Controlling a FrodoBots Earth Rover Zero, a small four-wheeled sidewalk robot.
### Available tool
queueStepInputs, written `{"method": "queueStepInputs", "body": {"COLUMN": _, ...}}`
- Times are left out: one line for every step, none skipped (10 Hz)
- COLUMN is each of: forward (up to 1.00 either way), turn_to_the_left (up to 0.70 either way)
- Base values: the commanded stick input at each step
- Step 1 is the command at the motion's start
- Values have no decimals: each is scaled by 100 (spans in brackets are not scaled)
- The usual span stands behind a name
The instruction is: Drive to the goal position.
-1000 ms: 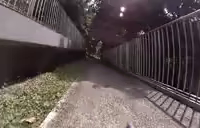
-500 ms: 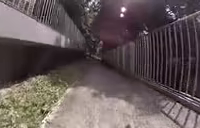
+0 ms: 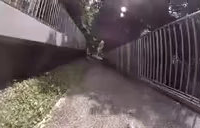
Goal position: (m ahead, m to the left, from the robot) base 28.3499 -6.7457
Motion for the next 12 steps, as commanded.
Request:
{"method": "queueStepInputs", "body": {"forward": 100, "turn_to_the_left": 0}}
{"method": "queueStepInputs", "body": {"forward": 100, "turn_to_the_left": 0}}
{"method": "queueStepInputs", "body": {"forward": 100, "turn_to_the_left": 0}}
{"method": "queueStepInputs", "body": {"forward": 100, "turn_to_the_left": 0}}
{"method": "queueStepInputs", "body": {"forward": 100, "turn_to_the_left": 0}}
{"method": "queueStepInputs", "body": {"forward": 100, "turn_to_the_left": 0}}
{"method": "queueStepInputs", "body": {"forward": 100, "turn_to_the_left": 0}}
{"method": "queueStepInputs", "body": {"forward": 100, "turn_to_the_left": 0}}
{"method": "queueStepInputs", "body": {"forward": 100, "turn_to_the_left": 0}}
{"method": "queueStepInputs", "body": {"forward": 100, "turn_to_the_left": 0}}
{"method": "queueStepInputs", "body": {"forward": 100, "turn_to_the_left": 0}}
{"method": "queueStepInputs", "body": {"forward": 100, "turn_to_the_left": -11}}
